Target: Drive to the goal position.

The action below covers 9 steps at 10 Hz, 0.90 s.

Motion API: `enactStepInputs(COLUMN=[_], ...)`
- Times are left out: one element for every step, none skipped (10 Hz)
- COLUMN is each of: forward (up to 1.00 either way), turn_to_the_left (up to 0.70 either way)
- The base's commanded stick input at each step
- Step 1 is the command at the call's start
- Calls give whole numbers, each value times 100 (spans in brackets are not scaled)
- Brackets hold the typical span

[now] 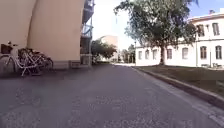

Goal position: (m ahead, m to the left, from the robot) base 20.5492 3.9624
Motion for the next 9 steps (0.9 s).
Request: enactStepInputs(forward=[85, 85, 85, 85, 85, 85, 85, 85, 85], turn_to_the_left=[0, 0, 0, 0, 0, 0, 0, 0, 0])
